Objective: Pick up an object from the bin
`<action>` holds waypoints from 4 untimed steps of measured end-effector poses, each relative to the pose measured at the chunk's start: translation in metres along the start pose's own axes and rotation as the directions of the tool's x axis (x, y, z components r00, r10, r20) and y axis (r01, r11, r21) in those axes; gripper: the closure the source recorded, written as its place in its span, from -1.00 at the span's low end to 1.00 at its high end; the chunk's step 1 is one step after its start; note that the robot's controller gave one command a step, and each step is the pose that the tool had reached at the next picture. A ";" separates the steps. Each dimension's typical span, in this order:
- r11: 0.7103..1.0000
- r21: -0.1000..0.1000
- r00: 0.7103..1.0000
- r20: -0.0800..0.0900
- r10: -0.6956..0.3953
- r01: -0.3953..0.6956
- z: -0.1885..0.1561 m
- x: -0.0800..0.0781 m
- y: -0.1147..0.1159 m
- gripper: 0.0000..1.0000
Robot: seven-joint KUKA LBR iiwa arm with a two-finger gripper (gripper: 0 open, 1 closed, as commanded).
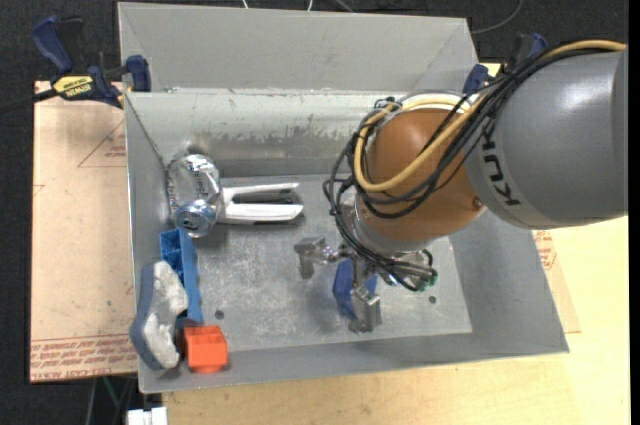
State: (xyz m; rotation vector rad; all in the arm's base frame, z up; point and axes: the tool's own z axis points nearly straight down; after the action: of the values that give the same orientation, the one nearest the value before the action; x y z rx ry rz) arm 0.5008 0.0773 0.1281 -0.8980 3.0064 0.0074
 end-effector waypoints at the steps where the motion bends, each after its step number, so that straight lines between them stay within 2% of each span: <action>1: 0.972 0.001 0.972 0.002 0.235 -0.235 0.013 0.033 -0.048 -1.00; 2: 1.000 -0.001 1.000 0.007 -0.024 0.024 -0.026 0.007 -0.031 -1.00; 3: 0.982 0.001 0.982 0.001 0.190 -0.190 -0.090 0.044 -0.042 -1.00; 4: 1.000 -0.001 1.000 0.012 0.012 -0.012 -0.151 0.024 -0.035 -1.00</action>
Offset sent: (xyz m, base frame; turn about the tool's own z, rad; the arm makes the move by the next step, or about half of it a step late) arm 0.0101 -0.0316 0.0242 -0.0244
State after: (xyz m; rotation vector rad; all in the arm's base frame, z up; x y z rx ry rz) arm 0.4991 0.0340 0.2794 -0.8771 3.0006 0.0139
